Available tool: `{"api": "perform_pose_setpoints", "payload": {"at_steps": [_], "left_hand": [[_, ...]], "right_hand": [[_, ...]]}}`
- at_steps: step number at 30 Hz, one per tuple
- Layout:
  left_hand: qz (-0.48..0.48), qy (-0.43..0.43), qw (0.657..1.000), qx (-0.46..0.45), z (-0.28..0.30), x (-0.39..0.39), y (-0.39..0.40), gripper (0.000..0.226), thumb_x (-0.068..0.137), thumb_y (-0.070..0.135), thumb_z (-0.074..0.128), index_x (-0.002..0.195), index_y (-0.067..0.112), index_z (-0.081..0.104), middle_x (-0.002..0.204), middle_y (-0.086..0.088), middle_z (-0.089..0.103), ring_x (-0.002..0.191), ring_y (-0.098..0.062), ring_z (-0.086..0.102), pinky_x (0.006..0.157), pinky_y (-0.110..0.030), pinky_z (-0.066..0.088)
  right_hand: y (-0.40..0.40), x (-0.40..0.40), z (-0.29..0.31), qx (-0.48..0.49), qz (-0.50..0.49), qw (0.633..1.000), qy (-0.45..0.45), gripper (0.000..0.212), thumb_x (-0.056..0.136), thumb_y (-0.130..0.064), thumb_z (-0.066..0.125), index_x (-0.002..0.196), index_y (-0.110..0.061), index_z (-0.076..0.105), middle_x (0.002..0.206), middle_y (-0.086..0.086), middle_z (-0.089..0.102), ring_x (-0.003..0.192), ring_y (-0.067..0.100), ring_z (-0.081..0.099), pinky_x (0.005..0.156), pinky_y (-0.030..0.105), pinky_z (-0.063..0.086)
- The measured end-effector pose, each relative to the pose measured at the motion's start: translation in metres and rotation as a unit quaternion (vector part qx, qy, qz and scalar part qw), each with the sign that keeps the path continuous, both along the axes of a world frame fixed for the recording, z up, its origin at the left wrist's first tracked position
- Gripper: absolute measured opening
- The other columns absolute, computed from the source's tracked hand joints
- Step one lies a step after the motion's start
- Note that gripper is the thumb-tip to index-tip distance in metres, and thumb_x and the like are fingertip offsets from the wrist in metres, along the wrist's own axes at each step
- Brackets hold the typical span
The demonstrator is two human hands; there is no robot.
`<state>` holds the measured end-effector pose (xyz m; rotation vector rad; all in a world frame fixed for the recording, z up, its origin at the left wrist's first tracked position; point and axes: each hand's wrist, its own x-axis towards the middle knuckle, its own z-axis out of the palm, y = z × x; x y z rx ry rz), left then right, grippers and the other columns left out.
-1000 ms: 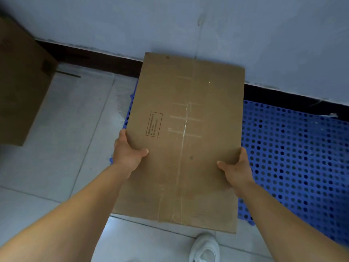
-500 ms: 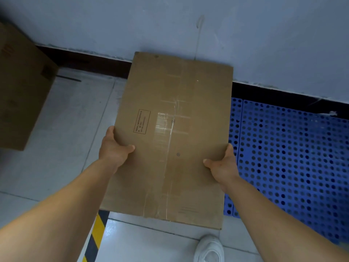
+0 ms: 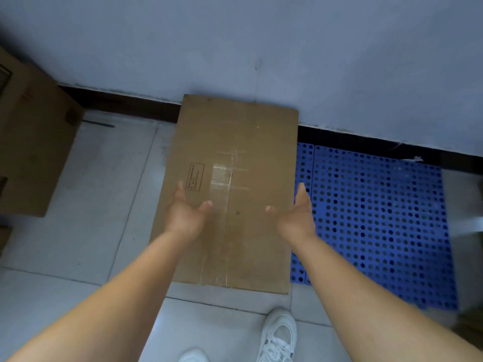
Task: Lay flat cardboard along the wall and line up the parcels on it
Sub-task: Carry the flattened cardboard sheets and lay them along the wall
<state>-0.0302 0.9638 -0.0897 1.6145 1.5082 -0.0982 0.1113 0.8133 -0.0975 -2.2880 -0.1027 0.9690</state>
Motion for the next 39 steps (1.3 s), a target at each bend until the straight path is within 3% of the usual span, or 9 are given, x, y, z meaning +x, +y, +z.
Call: {"api": "perform_pose_setpoints", "payload": {"at_steps": [7,16,21,26,39], "left_hand": [[-0.094,-0.077,0.993,0.005,0.135,0.035,-0.054,0.074,0.091,0.032,0.061,0.152,0.022,0.021,0.156,-0.001,0.025,0.143,-0.02,0.025,0.114,-0.037,0.025],[-0.239,-0.152,0.959,0.002,0.288,0.056,-0.136,0.071,0.093,0.035,0.058,0.151,0.021,0.021,0.151,0.001,0.036,0.136,-0.018,0.038,0.107,-0.031,0.03],[-0.347,-0.176,0.921,-0.007,0.348,0.072,-0.197,0.07,0.095,0.037,0.054,0.152,0.022,0.018,0.151,0.004,0.035,0.133,-0.018,0.04,0.088,-0.023,0.042],[-0.428,-0.189,0.883,-0.025,0.39,0.092,-0.265,0.071,0.094,0.038,0.055,0.152,0.023,0.017,0.151,0.004,0.035,0.136,-0.018,0.037,0.104,-0.037,0.035],[-0.567,-0.208,0.797,-0.018,0.438,0.186,-0.426,0.07,0.095,0.038,0.053,0.152,0.019,0.016,0.154,-0.003,0.028,0.139,-0.022,0.031,0.108,-0.039,0.033]], "right_hand": [[-0.039,-0.01,0.133,-0.004,-0.022,0.999,-0.04,0.086,0.09,-0.038,0.062,0.154,-0.03,0.004,0.161,-0.007,0.007,0.145,0.017,0.02,0.112,0.042,0.031],[-0.135,-0.024,0.298,-0.007,-0.178,0.981,-0.071,0.08,0.095,-0.039,0.055,0.154,-0.025,0.004,0.162,-0.004,0.005,0.145,0.022,0.021,0.111,0.047,0.032],[-0.198,-0.037,0.365,0.014,-0.283,0.955,-0.088,0.077,0.096,-0.039,0.055,0.154,-0.024,0.007,0.161,-0.004,0.008,0.144,0.024,0.023,0.113,0.046,0.03],[-0.268,-0.042,0.409,0.023,-0.353,0.928,-0.115,0.076,0.096,-0.039,0.054,0.154,-0.021,0.009,0.161,-0.003,0.01,0.144,0.022,0.024,0.112,0.039,0.03],[-0.446,0.008,0.457,-0.002,-0.47,0.871,-0.144,0.074,0.093,-0.04,0.056,0.153,-0.02,0.017,0.158,0.003,0.02,0.141,0.027,0.029,0.112,0.042,0.034]]}}
